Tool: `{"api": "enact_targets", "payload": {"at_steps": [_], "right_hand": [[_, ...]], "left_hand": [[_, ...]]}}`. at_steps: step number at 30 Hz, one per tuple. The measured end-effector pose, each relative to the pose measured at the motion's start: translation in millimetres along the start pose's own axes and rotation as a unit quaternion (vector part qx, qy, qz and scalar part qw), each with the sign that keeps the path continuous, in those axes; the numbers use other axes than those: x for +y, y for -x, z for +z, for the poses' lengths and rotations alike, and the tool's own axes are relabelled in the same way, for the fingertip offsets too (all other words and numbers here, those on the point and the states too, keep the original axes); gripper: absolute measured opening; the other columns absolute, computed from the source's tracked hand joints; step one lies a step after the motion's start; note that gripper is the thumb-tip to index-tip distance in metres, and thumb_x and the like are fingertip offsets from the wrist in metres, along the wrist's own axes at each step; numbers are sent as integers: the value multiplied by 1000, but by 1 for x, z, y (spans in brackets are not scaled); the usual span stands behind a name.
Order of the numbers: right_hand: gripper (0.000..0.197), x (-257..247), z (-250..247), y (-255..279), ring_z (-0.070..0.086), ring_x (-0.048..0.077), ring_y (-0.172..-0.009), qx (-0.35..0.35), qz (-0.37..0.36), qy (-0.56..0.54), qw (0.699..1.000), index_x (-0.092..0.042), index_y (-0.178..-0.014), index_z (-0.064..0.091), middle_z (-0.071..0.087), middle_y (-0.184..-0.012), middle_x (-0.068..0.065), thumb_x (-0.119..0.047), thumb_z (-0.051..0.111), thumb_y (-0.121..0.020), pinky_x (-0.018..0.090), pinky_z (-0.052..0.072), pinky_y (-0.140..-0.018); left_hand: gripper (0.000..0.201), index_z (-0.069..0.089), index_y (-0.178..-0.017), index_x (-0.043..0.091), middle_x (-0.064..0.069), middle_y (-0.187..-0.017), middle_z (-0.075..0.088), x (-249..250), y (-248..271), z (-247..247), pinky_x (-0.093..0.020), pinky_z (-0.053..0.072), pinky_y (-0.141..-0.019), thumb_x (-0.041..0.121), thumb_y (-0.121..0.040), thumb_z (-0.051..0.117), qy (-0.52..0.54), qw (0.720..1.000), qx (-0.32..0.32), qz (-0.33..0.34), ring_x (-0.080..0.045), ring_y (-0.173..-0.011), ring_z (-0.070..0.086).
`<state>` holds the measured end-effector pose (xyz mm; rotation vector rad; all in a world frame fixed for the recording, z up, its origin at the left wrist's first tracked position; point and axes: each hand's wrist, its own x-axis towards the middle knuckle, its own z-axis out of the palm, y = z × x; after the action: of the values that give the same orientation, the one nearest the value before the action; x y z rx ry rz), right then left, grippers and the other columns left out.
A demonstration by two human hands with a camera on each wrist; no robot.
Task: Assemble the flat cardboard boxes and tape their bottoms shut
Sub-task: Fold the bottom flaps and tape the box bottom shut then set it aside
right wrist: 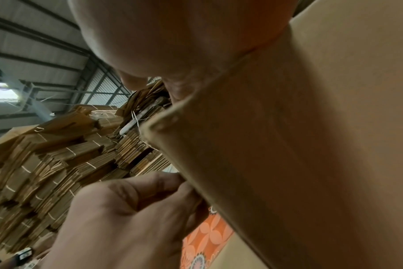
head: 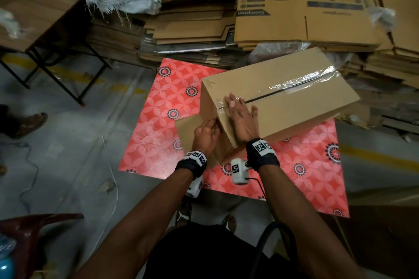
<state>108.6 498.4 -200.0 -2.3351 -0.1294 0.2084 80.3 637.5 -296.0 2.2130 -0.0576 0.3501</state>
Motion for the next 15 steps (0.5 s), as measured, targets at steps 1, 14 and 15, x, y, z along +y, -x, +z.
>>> {"api": "enact_targets", "payload": {"at_steps": [1,14,15], "right_hand": [[65,1,1,-1,9,4,-156,1,-4,4,1000,-38,-156,39,23,-166,-18,-63,13,-101,47,-7,-125],[65,7,3,-4,8,6,-156,9,-16,15,1000,-36,-157,38,23,-167,-16,-62,11,-103,48,-7,-125],[66,8,4,-4,8,6,-156,8,-14,17,1000,-36,-157,38,23,-167,-16,-63,11,-103,49,-7,-125]], "left_hand": [[32,72,-119,0,-18,-111,74,0,0,3,-33,54,-83,9,-91,61,2,1000,12,-3,-33,-91,72],[19,73,-109,5,-7,-109,75,-11,8,3,-40,60,-89,13,-94,64,122,991,29,-48,-20,-98,73],[17,72,-108,5,-8,-109,74,-10,7,3,-39,59,-87,12,-96,63,116,992,32,-38,-22,-97,72]]}}
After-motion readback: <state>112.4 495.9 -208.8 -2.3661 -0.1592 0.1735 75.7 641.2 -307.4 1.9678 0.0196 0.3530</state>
